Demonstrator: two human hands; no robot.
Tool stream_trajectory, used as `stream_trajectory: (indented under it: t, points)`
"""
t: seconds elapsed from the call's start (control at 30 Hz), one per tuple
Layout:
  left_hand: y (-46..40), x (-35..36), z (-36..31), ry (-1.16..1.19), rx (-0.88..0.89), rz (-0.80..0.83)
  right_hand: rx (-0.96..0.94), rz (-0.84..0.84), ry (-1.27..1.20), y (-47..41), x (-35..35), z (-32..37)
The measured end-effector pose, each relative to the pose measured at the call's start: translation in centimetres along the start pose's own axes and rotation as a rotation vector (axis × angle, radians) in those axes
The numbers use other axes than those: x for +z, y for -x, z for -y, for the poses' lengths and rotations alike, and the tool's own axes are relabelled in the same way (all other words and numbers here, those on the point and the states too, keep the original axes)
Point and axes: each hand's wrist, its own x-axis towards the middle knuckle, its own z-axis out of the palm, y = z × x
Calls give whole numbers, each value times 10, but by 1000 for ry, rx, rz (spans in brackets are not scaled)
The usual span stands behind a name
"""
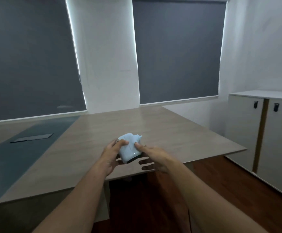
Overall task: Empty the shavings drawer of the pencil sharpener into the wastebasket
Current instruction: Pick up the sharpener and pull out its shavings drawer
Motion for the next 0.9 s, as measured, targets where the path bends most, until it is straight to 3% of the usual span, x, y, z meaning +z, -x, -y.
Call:
stream_trajectory:
  t: [0.2,0.6,0.9]
  points:
    - [3,32,-2,-45,21,90,-16,-81,-319,17,-26,-16]
    - [-8,48,-3,-78,32,45,-130,-322,-726,8,-42,-23]
    - [-32,34,5,-169,95,2,-195,-460,-571,-22,-89,-33]
